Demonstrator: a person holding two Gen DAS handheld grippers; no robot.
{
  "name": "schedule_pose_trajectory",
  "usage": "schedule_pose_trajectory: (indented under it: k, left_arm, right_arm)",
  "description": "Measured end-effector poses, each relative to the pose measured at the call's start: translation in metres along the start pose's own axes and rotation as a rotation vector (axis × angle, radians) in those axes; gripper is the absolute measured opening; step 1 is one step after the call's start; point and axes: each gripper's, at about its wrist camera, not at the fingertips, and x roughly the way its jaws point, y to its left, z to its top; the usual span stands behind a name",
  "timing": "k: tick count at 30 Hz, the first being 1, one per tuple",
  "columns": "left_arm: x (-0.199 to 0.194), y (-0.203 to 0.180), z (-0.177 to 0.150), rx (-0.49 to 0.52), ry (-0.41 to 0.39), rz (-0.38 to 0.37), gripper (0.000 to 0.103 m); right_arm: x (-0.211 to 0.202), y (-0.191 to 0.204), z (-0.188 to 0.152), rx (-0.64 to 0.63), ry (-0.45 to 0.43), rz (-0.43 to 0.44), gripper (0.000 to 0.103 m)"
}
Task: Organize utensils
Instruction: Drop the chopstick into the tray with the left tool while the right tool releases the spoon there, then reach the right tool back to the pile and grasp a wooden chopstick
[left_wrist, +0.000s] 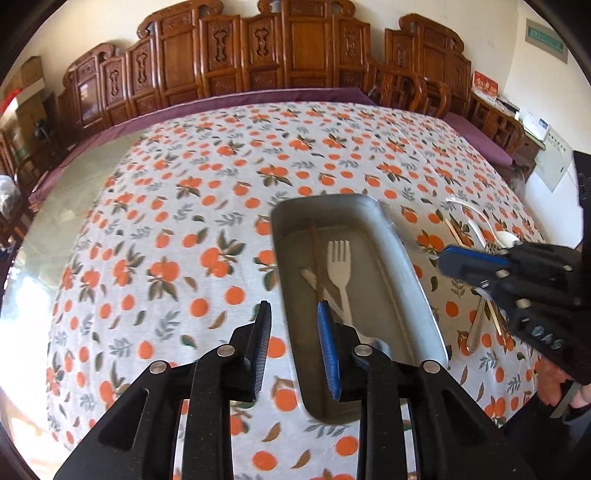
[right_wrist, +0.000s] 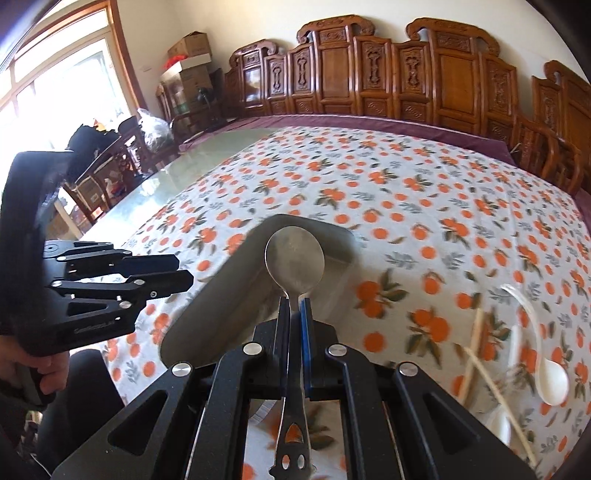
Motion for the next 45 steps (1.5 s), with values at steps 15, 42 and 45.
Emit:
schedule_pose_trajectory:
  k: [15, 42, 45]
  left_arm:
    - [-0.022, 0.045, -0.010, -0.060, -0.024, 0.023, 0.025]
    - [-0.026, 0.000, -0.012, -0.013, -0.030, -0.032, 0.046]
    - [-0.023, -0.019, -0.012, 0.014, -0.029, -0.053, 0.055]
  right_arm:
    - [0.089, 0.052, 0.004, -0.082, 0.211, -0.121, 0.007]
    - [-0.015, -0.018, -0.010, -0.010, 0.074, -0.092, 0.009]
    - [-0.039, -0.050, -0.024, -0.017, 0.069, -0.162, 0.009]
